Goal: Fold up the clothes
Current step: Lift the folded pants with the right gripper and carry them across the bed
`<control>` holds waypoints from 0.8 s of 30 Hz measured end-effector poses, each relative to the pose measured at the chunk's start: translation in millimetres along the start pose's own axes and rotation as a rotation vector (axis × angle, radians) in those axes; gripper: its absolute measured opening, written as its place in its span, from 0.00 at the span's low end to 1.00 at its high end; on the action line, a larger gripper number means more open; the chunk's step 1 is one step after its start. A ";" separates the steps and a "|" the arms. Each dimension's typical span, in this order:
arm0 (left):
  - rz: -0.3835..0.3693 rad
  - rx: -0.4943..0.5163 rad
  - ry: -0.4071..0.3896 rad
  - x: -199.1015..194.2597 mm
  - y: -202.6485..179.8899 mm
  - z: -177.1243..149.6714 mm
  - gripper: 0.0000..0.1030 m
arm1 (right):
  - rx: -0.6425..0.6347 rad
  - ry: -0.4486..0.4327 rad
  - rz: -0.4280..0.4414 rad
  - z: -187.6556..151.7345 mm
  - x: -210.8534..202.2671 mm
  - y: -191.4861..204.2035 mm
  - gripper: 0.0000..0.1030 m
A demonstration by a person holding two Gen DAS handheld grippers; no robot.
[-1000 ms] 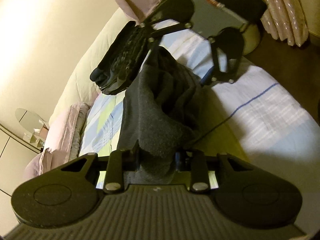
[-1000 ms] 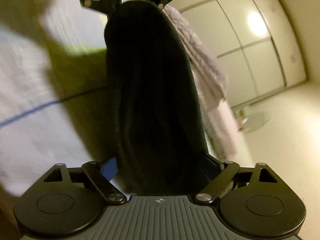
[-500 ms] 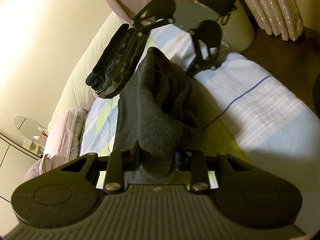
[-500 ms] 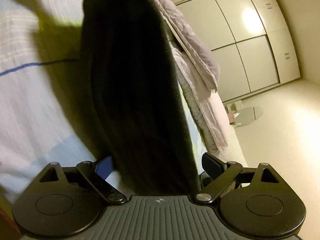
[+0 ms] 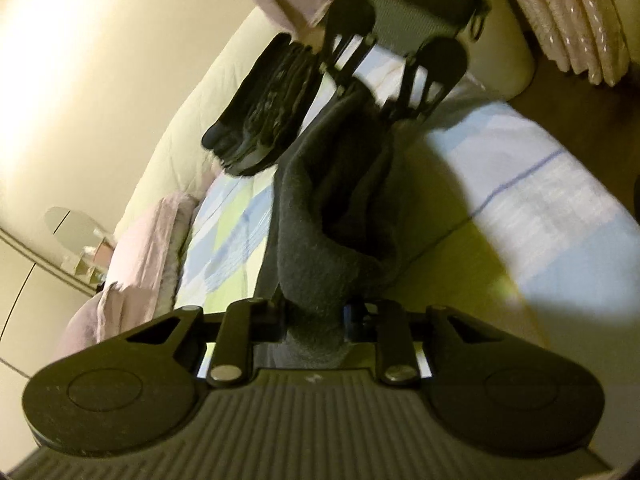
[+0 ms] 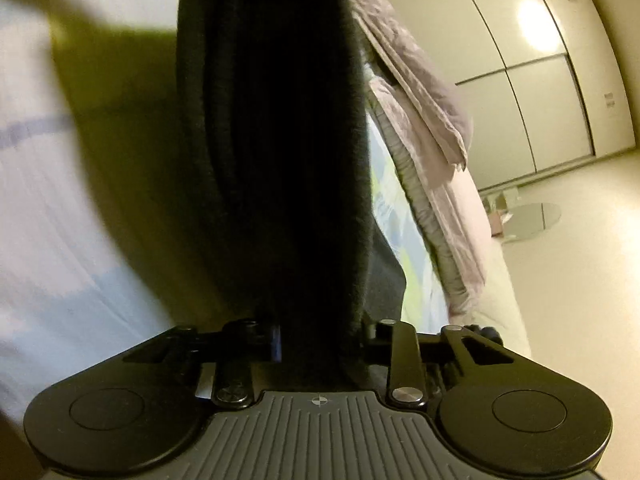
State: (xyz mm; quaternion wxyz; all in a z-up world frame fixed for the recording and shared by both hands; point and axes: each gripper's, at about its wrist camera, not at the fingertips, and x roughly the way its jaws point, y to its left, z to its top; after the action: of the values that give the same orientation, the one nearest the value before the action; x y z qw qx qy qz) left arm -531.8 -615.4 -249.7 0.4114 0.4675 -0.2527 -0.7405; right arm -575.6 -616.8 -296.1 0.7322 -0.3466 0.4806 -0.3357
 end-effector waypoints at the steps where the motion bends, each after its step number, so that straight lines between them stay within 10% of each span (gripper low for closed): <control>1: 0.001 -0.001 0.011 -8.2 0.3 -5.1 0.20 | 0.011 -0.007 0.006 5.9 -6.6 -1.2 0.28; 14: 0.050 -0.105 0.239 -179.0 -84.1 -88.1 0.20 | -0.052 -0.237 0.115 124.3 -93.9 74.3 0.28; 24: 0.112 -0.300 0.389 -246.6 -129.8 -119.0 0.20 | -0.103 -0.175 0.151 126.2 -119.3 97.7 0.43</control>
State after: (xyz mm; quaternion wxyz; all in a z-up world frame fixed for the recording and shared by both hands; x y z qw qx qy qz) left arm -417.7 -336.3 -280.6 0.5574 0.5203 -0.0814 -0.6419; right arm -479.2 -442.8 -283.4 0.7757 -0.3746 0.4565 -0.2227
